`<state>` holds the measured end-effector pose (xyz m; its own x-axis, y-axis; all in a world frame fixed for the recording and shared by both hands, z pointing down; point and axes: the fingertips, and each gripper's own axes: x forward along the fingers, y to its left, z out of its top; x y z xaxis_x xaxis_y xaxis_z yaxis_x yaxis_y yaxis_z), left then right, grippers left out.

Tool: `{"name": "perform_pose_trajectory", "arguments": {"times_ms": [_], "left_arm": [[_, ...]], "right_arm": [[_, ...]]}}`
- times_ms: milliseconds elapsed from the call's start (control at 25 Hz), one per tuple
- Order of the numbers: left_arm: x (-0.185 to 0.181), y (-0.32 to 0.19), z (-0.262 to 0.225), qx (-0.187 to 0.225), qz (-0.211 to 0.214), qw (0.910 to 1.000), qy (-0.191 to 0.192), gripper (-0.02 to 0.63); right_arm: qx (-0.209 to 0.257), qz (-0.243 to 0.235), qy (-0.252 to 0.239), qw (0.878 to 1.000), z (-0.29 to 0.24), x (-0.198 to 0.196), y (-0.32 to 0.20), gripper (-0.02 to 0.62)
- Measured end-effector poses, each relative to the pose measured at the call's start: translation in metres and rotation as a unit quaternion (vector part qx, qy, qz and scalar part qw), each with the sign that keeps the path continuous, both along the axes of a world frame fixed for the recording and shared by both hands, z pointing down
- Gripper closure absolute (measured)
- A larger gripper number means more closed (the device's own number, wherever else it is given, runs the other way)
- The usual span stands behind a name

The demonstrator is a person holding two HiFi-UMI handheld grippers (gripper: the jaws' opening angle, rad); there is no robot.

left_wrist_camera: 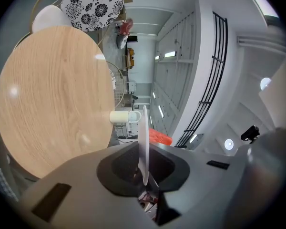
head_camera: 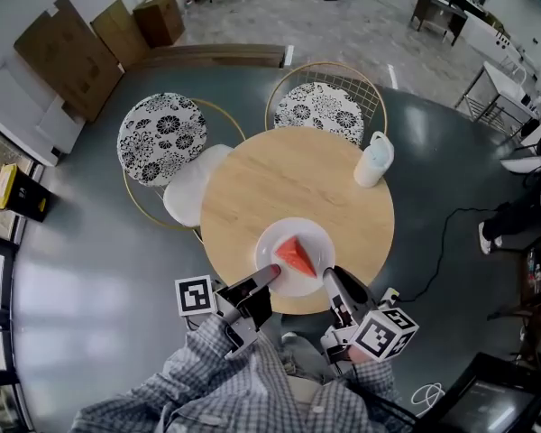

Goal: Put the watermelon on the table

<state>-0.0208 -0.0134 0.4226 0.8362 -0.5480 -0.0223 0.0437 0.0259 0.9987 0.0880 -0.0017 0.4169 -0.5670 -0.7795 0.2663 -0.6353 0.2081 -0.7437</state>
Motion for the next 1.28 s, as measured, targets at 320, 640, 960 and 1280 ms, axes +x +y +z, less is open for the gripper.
{"name": "perform_pose_trajectory", "arguments": {"times_ms": [320,640,960,1280], "left_arm": [[-0.005,-0.038,0.007,-0.009,0.008,0.9999,0.001,0.572],[-0.007,-0.068,0.033,-0.021,0.024,0.9995,-0.002,0.572],[-0.002,-0.103,0.068,-0.037,0.061,0.9974,-0.009,0.572],[0.002,-0.133,0.102,-0.065,0.081,0.9944,-0.017,0.572]], "right_arm": [[-0.015,0.009,0.011,1.000,0.008,-0.006,-0.037,0.515],[-0.044,0.024,0.014,0.999,0.032,-0.008,-0.064,0.517],[-0.081,0.046,0.021,0.995,0.066,-0.005,-0.093,0.518],[-0.112,0.059,0.024,0.992,0.101,-0.002,-0.121,0.518]]}}
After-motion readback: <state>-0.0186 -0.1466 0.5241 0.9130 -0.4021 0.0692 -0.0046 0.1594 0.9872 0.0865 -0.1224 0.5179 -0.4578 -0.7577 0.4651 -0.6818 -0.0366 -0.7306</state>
